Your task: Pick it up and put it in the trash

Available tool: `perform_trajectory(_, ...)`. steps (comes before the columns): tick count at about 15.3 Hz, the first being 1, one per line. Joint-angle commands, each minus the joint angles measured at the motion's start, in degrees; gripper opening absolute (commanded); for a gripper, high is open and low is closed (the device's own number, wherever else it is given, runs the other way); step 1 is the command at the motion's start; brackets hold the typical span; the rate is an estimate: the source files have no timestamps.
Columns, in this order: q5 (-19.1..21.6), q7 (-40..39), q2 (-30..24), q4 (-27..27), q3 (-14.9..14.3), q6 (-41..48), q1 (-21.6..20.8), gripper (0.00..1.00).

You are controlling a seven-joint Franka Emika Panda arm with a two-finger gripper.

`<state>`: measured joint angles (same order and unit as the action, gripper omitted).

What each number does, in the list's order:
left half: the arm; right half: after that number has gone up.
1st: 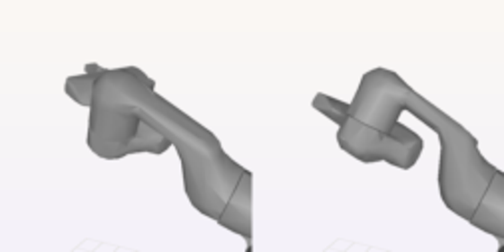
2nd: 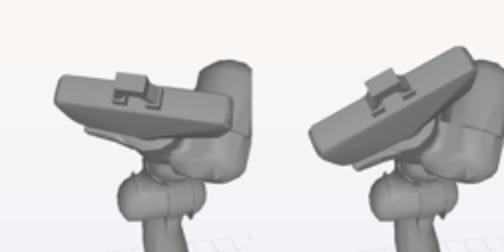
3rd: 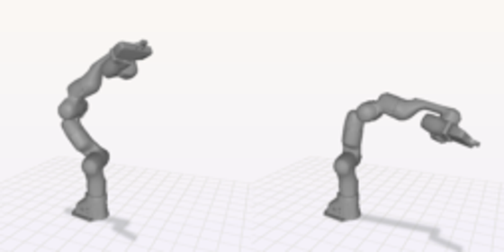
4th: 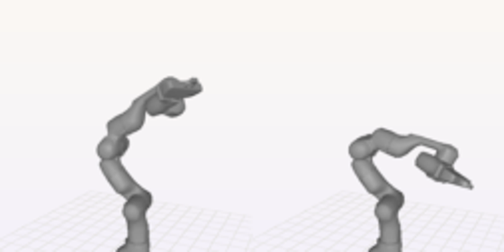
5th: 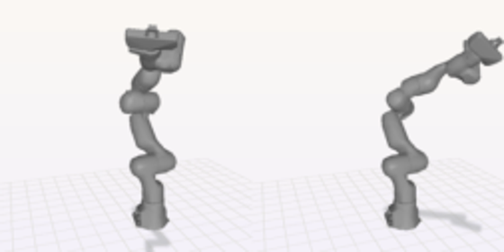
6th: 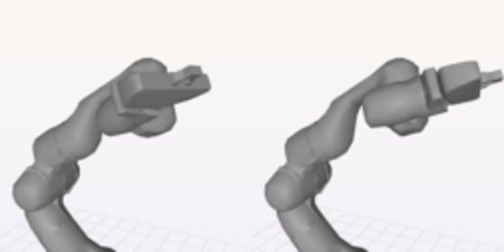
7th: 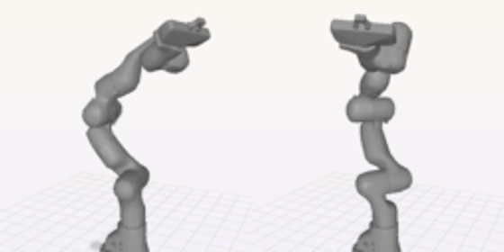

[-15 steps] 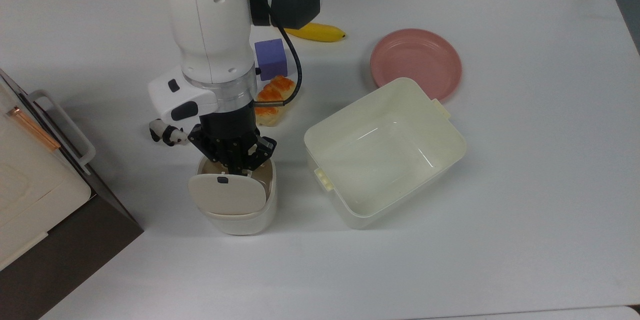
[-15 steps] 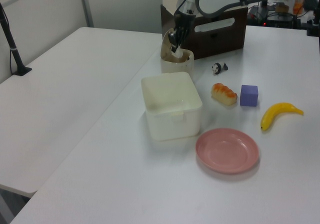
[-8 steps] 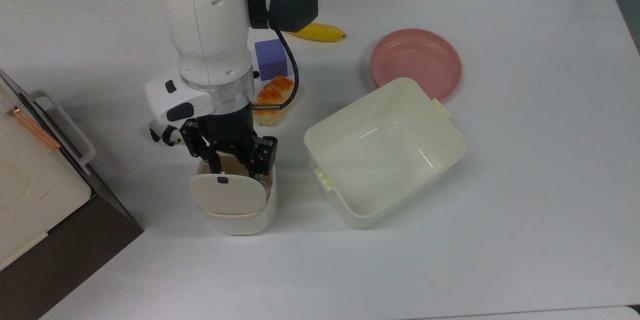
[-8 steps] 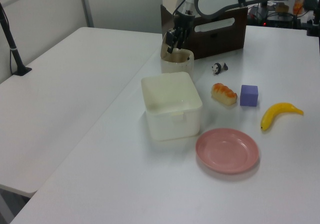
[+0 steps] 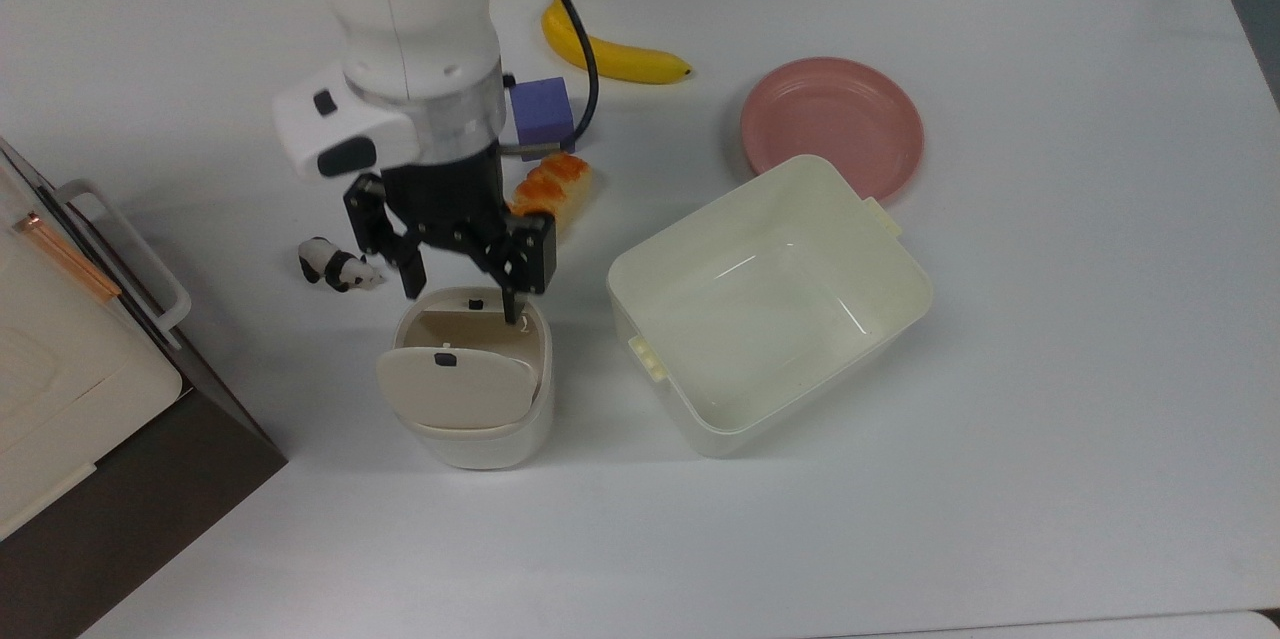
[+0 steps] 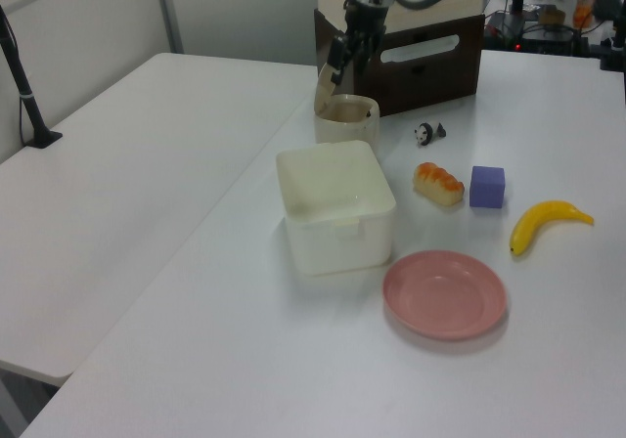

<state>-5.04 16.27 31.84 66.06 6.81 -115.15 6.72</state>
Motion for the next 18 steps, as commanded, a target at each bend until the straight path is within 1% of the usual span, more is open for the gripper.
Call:
perform_trajectory(1,-0.32,-1.59,-5.38,3.19,-0.22,3.71,-0.31,0.83)
perform_trajectory(2,-0.32,-2.28,-6.43,4.24,-0.05,3.79,-0.31,0.81)
perform_trajectory(3,-0.24,-3.77,-7.31,4.94,0.3,4.49,-0.13,0.74)
perform_trajectory(5,-0.15,-4.31,-8.2,5.04,0.39,7.74,0.57,0.7)
perform_trajectory(7,0.03,-4.31,-8.9,5.04,0.48,8.97,0.83,0.7)
perform_trajectory(11,1.17,-6.77,-12.76,5.39,0.83,16.6,2.06,0.73)
perform_trajectory(13,1.17,-7.04,-15.04,7.49,1.18,18.29,2.41,0.73)
perform_trajectory(18,1.17,-9.23,-19.88,14.26,1.27,18.21,2.5,0.72)
